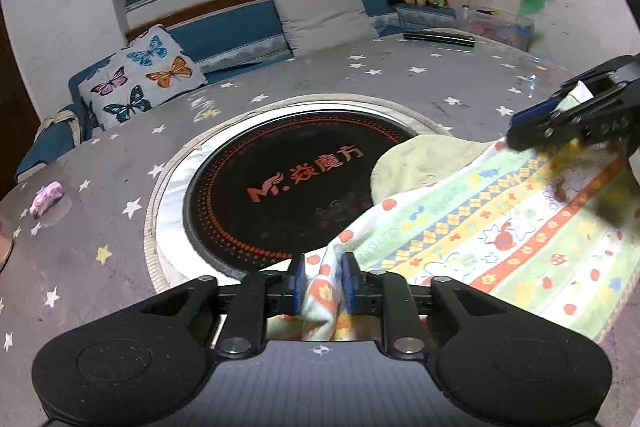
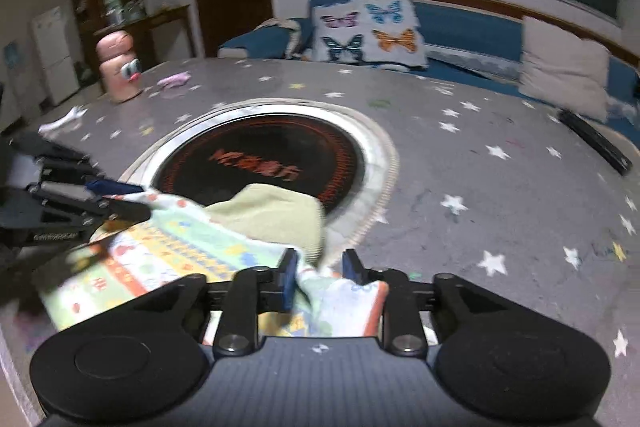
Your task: Fold clothes
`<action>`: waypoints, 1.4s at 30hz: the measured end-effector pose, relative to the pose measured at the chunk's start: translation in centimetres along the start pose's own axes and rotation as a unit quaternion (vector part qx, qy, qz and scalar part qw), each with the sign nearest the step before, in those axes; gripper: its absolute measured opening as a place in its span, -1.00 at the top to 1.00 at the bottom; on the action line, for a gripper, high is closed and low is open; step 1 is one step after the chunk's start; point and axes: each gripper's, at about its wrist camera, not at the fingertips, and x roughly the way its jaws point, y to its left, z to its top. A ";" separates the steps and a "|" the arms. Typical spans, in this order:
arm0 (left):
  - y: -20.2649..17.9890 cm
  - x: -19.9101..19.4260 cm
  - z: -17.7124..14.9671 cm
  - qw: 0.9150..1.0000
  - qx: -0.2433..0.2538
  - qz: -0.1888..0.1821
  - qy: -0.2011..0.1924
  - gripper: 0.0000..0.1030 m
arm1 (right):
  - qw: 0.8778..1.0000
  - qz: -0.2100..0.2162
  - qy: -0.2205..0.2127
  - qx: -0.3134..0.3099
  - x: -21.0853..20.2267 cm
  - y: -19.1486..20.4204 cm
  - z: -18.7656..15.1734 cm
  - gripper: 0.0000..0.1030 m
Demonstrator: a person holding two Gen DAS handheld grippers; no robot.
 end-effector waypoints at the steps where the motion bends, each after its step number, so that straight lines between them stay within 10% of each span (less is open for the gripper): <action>1: 0.1 -0.1 0.0 1.000 -0.001 0.003 0.000 0.44 | 1.000 -0.008 -0.006 0.006 -0.5 -0.4 -0.1 0.52; 11: 0.2 -1.6 0.5 0.999 -0.035 0.034 -0.016 0.13 | 0.993 -0.043 -0.096 0.049 -6.6 -1.4 -1.1 0.45; 23: -1.7 -0.4 0.7 0.999 -0.042 0.030 -0.003 -0.16 | 0.992 -0.025 -0.033 0.120 -1.9 -2.2 -5.1 0.62; 42: -2.7 0.3 1.0 0.998 -0.042 0.034 -0.010 -0.23 | 1.000 -0.004 -0.013 0.021 1.5 4.7 -1.2 0.60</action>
